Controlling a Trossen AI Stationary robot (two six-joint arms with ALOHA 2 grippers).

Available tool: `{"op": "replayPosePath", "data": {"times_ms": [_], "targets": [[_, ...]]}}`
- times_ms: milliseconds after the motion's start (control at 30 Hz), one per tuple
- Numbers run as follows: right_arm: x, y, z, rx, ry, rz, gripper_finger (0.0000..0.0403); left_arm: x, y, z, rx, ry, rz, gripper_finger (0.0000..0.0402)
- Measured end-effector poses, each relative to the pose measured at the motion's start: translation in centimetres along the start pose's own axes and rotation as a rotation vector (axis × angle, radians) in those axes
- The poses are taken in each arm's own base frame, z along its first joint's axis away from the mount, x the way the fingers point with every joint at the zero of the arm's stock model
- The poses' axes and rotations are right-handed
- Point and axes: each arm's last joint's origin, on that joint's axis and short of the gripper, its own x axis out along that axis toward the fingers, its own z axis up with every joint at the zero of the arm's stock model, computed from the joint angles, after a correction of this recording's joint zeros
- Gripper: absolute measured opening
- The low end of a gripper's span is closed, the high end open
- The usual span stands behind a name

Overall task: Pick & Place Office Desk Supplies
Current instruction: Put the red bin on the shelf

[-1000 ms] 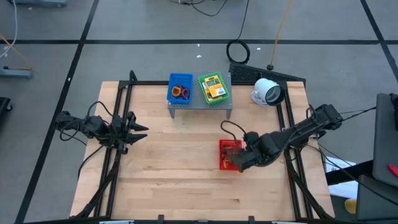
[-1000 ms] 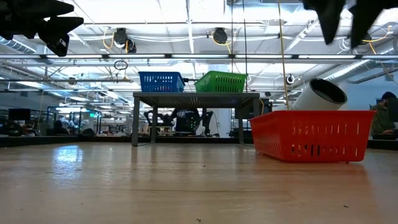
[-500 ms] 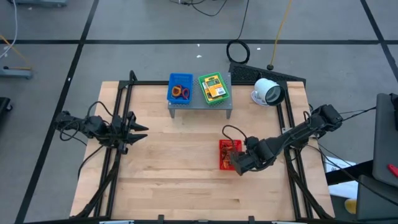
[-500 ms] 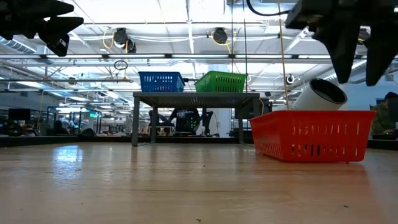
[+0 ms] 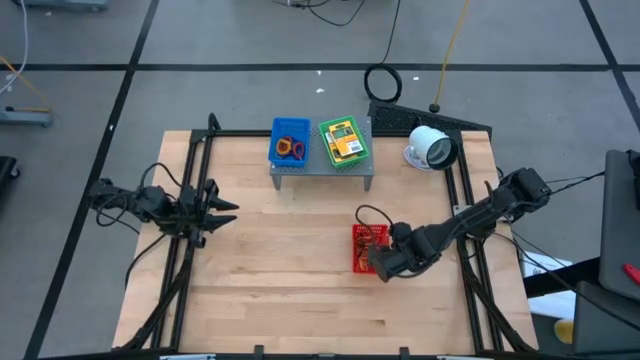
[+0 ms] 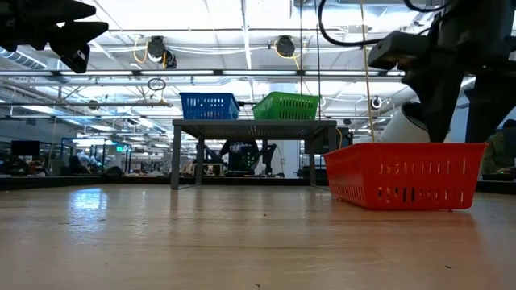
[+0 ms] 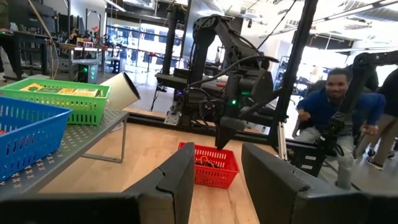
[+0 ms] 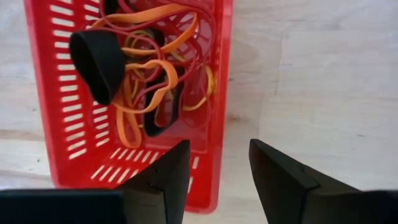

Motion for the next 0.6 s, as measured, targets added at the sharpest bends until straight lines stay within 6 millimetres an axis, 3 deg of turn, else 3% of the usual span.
{"op": "replayPosePath", "data": {"times_ms": [600], "targets": [[2.8,-0.8,0.5,0.002,-0.009,0.048,0.0158,0.0,0.0,0.0,0.000,0.000,0.000,0.0141]]}}
